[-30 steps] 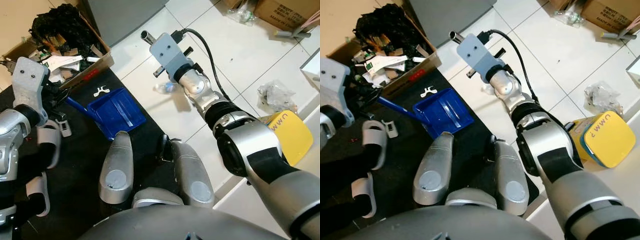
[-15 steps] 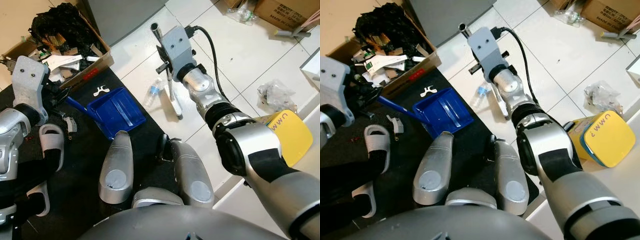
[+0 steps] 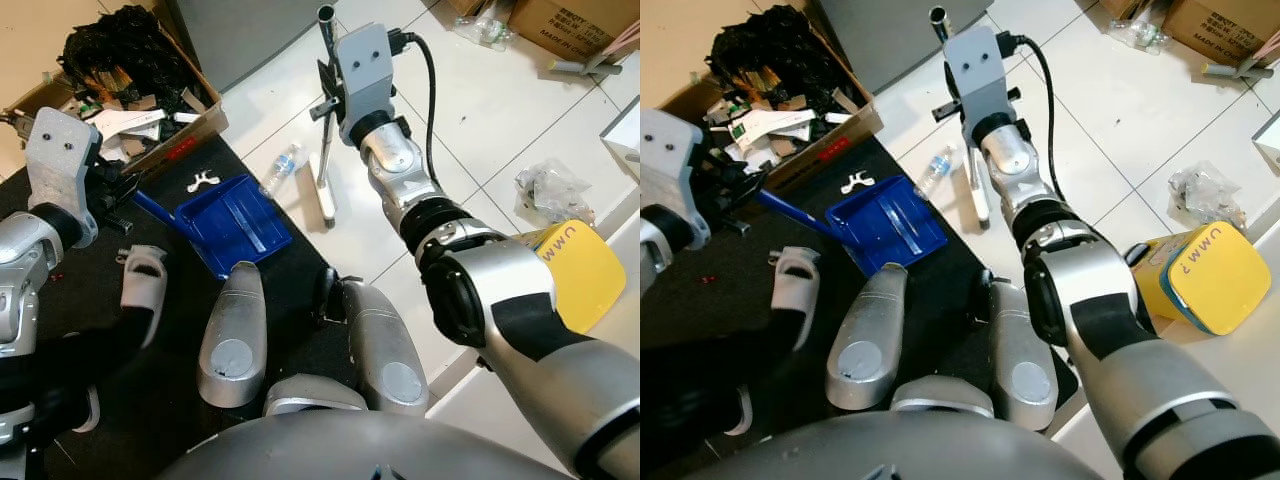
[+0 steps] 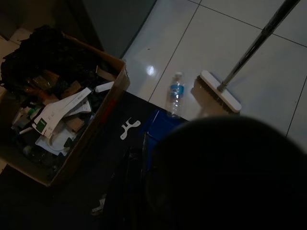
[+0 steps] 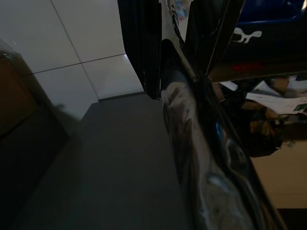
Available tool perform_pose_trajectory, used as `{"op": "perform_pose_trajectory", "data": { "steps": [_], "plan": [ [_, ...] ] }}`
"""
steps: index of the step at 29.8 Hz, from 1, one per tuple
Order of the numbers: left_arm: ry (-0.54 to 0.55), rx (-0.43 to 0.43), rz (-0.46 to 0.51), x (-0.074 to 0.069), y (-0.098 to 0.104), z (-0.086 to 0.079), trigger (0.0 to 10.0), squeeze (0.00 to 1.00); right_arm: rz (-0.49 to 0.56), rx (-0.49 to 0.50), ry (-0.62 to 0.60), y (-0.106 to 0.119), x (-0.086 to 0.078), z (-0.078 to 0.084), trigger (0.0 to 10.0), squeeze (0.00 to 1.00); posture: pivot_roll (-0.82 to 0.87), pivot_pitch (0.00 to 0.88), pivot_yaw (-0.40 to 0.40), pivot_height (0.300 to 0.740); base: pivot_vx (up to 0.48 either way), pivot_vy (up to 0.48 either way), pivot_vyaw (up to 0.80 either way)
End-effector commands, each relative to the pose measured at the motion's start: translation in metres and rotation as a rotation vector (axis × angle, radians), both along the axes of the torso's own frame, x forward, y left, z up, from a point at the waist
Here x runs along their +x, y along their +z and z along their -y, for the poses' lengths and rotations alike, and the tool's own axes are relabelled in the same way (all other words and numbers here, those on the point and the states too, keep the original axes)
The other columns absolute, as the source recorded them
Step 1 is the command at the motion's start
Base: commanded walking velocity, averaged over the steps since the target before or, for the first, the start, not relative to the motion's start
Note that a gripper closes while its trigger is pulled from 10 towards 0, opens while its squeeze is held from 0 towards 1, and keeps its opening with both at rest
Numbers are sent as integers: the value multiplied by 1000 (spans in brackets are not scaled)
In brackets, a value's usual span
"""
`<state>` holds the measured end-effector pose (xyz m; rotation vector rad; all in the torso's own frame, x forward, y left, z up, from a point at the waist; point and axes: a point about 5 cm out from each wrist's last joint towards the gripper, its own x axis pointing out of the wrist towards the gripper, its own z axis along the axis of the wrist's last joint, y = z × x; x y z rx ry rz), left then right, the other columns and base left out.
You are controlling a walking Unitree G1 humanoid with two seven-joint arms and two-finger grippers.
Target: Sweep floor
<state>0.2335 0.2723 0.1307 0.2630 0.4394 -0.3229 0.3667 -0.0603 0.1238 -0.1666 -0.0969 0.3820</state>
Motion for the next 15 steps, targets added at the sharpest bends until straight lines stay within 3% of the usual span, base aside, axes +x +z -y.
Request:
{"op": "perform_pose_trajectory", "data": {
  "steps": [1,15],
  "plan": [
    [-3,-23,-86,-8,-17,3,10000,0,31,22,13,5,-1,-4,10000,0,498,272,-62,740,0,0,0],
    [-6,-27,-90,-9,-18,4,10000,0,79,134,69,25,-1,-32,10000,0,494,269,-65,740,0,0,0]
  ]
}}
